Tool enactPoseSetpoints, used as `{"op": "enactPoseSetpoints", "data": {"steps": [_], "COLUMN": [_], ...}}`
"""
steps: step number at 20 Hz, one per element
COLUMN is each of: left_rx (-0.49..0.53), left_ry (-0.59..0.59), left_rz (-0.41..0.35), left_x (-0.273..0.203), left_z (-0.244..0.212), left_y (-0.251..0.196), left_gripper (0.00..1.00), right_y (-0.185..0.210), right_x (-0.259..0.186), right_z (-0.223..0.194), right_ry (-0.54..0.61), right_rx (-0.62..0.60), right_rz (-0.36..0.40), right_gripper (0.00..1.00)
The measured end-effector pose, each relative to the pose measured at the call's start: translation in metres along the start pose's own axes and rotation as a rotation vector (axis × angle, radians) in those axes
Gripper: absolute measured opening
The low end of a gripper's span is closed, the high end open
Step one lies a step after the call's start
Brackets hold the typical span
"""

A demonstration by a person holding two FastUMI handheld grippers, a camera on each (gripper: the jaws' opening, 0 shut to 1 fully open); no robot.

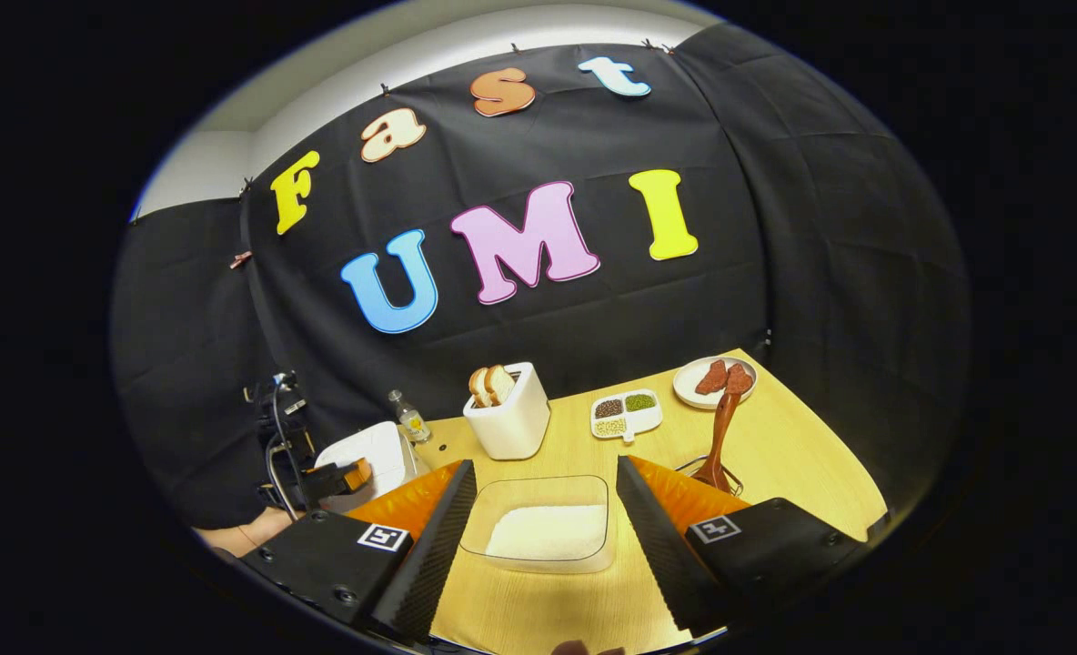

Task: Close the left gripper, press the button to open the rice cooker; take a wooden spoon from the chopstick holder with the right hand, scoop a spoonful of rice and pour it into the rice cooker, then put the wooden spoon back into the chopstick holder.

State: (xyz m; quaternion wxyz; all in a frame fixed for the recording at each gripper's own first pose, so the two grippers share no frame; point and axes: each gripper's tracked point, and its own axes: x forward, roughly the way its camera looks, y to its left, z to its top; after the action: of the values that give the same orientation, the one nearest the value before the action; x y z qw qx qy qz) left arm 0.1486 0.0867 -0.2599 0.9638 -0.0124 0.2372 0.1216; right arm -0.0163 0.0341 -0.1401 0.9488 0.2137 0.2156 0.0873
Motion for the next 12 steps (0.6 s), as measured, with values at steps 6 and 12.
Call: {"op": "enactPoseSetpoints", "data": {"steps": [6, 12], "left_rx": [-0.029, 0.012], "left_ry": [0.029, -0.001], "left_rz": [-0.035, -0.036], "left_x": [-0.001, -0.001], "left_z": [-0.003, 0.006], "left_y": [-0.003, 0.0], "left_gripper": [1.0, 0.99], "right_y": [0.006, 0.013], "right_x": [0.002, 0.001], "right_z": [0.001, 0.005], "right_ry": [-0.005, -0.016], "right_rx": [0.003, -0.008], "right_rz": [0.008, 0.023], "right_gripper": [0.96, 0.96]}}
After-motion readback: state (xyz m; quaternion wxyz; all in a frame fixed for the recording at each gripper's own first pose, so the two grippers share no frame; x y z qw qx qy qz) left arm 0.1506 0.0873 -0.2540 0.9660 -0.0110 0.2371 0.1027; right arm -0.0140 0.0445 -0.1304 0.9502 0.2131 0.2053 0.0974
